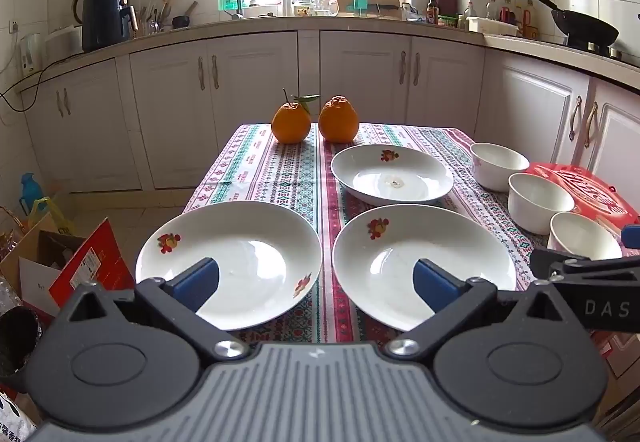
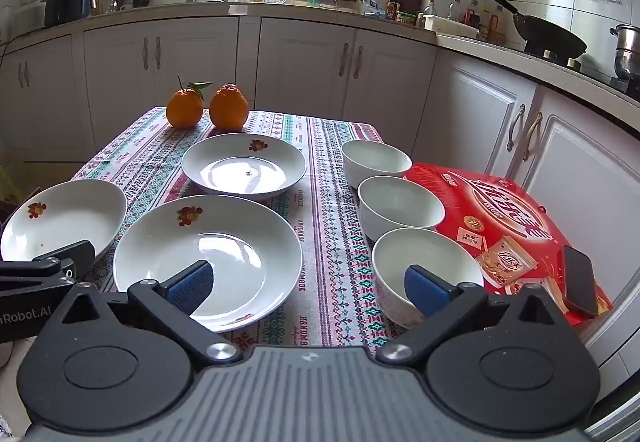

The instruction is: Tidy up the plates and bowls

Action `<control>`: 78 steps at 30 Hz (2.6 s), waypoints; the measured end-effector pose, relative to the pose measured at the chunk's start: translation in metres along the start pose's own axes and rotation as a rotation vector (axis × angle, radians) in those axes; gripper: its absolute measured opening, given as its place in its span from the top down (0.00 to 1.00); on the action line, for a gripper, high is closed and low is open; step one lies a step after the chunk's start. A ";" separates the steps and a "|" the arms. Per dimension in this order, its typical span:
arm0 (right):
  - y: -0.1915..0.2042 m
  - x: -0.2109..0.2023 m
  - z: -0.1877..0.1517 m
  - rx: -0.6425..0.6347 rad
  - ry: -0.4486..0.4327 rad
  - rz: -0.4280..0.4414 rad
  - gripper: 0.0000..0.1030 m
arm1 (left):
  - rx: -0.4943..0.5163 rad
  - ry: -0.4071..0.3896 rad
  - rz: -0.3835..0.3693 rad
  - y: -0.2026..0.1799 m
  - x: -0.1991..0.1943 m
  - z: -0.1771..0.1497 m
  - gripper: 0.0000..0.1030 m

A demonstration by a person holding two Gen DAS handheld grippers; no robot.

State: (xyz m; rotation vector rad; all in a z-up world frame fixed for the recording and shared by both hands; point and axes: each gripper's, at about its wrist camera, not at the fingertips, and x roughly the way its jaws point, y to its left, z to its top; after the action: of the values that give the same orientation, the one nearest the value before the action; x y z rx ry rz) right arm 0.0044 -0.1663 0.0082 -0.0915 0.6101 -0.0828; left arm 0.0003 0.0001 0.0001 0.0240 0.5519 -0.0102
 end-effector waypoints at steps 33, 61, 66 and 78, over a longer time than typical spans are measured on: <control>0.001 -0.002 0.000 -0.020 -0.013 -0.025 0.00 | 0.012 -0.015 0.016 -0.004 -0.003 0.001 0.01; 0.002 -0.003 0.000 -0.026 -0.015 -0.034 0.00 | 0.009 -0.022 0.008 -0.004 -0.006 0.001 0.01; 0.002 -0.003 0.000 -0.027 -0.015 -0.035 0.00 | 0.009 -0.022 0.008 -0.004 -0.006 0.001 0.01; 0.001 -0.003 0.000 -0.028 -0.017 -0.035 0.00 | 0.009 -0.022 0.008 -0.004 -0.006 0.001 0.01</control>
State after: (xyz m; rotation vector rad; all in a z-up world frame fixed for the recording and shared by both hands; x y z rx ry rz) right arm 0.0020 -0.1646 0.0098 -0.1301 0.5931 -0.1077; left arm -0.0039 -0.0037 0.0041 0.0352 0.5293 -0.0052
